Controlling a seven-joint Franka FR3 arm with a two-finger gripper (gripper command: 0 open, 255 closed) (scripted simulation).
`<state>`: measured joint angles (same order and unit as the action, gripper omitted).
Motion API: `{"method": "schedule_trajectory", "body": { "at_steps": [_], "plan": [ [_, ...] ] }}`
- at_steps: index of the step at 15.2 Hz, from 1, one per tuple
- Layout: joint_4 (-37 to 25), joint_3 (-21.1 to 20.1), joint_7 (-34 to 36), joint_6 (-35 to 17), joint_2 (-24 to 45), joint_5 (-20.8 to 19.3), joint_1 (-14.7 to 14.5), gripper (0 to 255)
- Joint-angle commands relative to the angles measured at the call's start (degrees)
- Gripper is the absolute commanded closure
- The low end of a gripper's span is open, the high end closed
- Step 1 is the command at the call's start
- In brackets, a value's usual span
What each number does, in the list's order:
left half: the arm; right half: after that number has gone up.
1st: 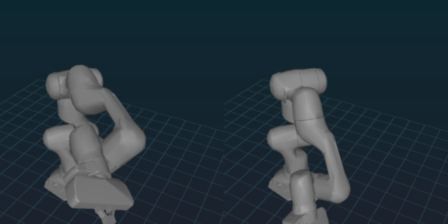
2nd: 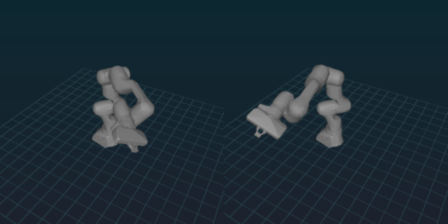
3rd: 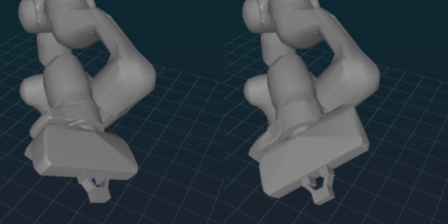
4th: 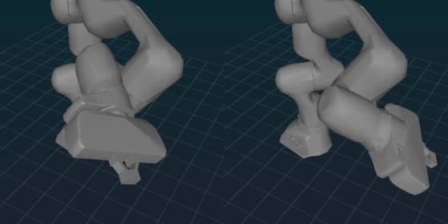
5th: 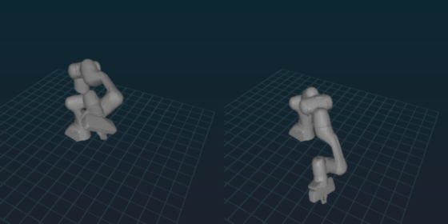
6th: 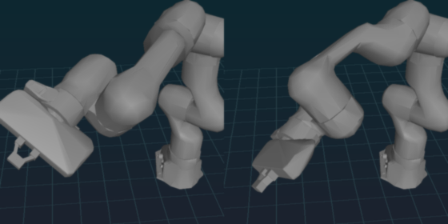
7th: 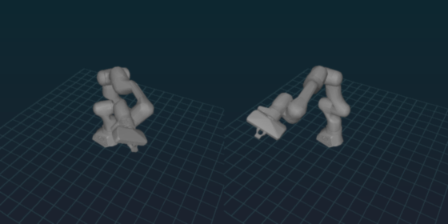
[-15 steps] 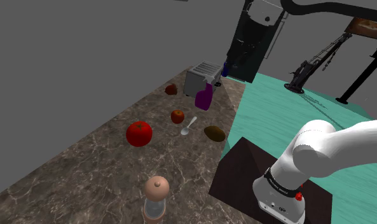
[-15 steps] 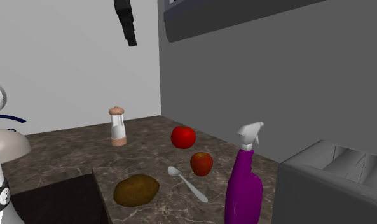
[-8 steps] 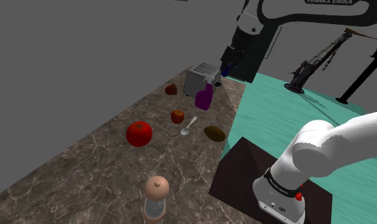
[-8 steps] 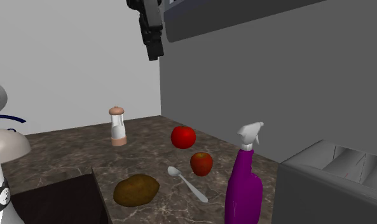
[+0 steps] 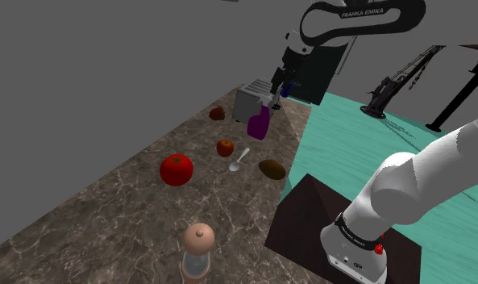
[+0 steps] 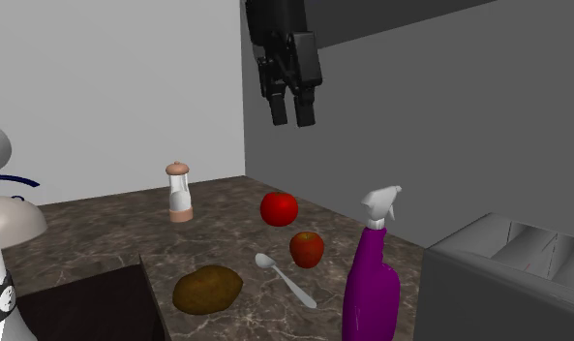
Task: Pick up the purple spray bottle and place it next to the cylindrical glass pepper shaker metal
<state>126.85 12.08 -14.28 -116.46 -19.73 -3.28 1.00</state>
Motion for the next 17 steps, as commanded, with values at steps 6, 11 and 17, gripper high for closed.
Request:
{"method": "schedule_trajectory", "body": {
  "at_steps": [6,11,17],
  "plan": [
    [-7.6,5.0,-11.1,-5.4,13.9,3.6,0.3,0],
    [-13.5,6.4,-17.3,-7.6,22.8,7.3,1.4,0],
    [-11.6,6.3,-18.1,-11.7,25.2,8.4,1.5,0]
  ]
}}
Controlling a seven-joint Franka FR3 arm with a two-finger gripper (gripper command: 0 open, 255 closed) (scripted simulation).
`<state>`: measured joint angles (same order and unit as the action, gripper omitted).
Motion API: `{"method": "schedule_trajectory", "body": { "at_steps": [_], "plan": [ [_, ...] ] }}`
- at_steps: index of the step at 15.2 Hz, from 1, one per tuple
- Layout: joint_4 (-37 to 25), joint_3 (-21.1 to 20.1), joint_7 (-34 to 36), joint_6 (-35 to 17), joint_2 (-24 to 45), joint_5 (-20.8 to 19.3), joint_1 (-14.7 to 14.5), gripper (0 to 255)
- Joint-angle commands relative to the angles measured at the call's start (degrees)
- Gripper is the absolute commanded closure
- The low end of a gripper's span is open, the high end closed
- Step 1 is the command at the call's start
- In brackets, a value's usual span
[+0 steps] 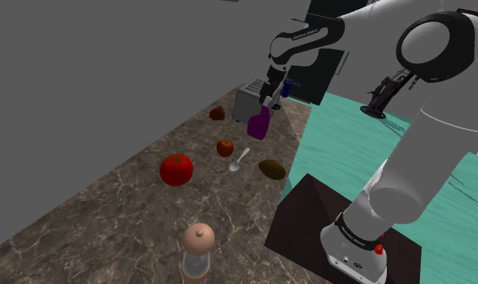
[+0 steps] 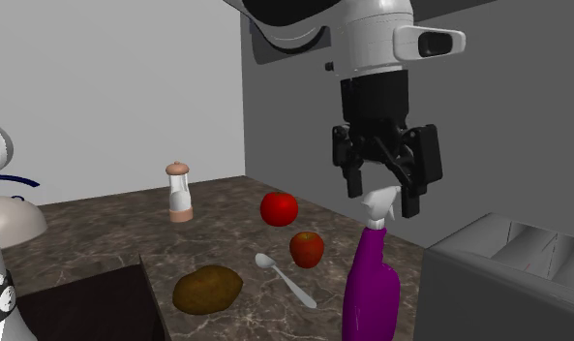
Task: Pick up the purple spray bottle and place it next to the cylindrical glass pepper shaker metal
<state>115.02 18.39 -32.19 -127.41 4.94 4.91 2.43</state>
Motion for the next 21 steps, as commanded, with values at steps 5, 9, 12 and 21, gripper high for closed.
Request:
{"method": "schedule_trajectory", "body": {
  "at_steps": [5,9,12,21],
  "plan": [
    [0.4,0.0,-0.3,-1.1,0.8,0.4,0.1,0],
    [0.4,0.0,-0.3,-1.1,0.8,0.4,0.1,255],
    [0.4,0.0,-0.3,-1.1,0.7,0.4,0.0,255],
    [-1.0,0.0,0.1,1.1,-0.1,-0.1,0.0,255]
  ]
}}
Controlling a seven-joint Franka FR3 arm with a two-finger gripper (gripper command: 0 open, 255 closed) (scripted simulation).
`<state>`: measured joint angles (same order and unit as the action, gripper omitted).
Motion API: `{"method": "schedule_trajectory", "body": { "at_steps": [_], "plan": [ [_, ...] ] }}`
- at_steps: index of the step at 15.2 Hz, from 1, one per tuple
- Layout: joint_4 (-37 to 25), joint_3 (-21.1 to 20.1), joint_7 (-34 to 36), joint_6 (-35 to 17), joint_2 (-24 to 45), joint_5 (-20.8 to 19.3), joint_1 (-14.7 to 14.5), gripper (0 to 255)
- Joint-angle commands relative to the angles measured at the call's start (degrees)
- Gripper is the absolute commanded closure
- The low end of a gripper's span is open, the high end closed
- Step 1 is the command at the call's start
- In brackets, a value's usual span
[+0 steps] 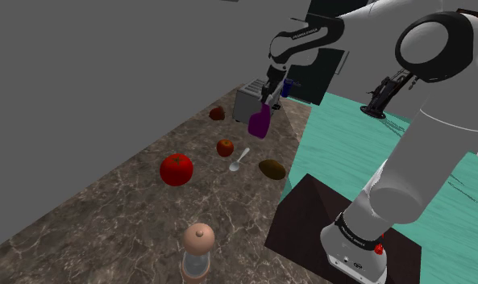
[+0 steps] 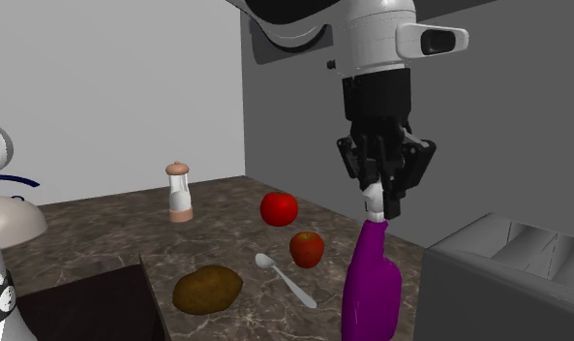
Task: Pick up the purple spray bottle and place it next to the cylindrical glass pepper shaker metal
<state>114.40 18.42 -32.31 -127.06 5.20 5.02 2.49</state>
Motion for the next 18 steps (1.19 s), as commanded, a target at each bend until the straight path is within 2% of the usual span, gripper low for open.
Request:
{"method": "schedule_trajectory", "body": {
  "at_steps": [1,18],
  "plan": [
    [-0.8,0.0,0.4,1.4,-0.7,-0.4,-0.1,255],
    [-10.8,0.1,1.7,14.0,-3.4,-1.8,-0.2,255]
  ]
}}
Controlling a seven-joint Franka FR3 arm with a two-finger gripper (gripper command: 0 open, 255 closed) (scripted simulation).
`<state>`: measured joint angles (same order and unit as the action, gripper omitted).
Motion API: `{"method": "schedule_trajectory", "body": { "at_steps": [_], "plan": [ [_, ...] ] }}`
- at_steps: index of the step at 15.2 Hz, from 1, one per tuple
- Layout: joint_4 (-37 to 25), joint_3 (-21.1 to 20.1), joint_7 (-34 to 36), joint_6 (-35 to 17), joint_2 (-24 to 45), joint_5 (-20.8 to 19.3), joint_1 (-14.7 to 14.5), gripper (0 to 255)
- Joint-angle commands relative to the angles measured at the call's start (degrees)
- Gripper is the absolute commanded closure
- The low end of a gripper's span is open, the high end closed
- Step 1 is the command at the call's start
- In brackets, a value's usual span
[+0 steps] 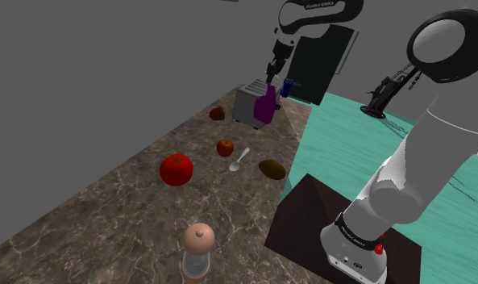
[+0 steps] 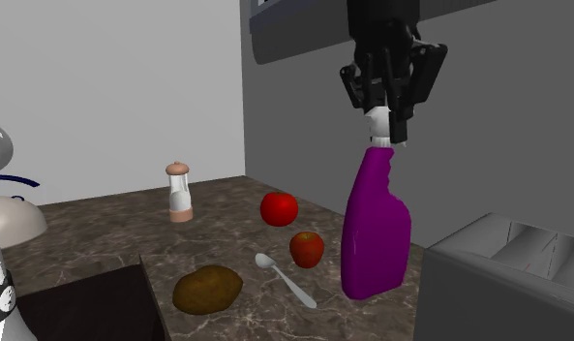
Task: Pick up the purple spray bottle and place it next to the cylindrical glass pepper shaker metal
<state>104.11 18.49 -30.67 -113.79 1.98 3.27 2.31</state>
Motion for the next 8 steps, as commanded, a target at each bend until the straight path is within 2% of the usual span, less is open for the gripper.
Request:
{"method": "schedule_trajectory", "body": {
  "at_steps": [1,8],
  "plan": [
    [-1.2,0.0,0.1,1.5,-0.3,-0.1,0.0,255],
    [-6.7,0.0,0.3,6.9,-0.2,-0.2,0.0,255]
  ]
}}
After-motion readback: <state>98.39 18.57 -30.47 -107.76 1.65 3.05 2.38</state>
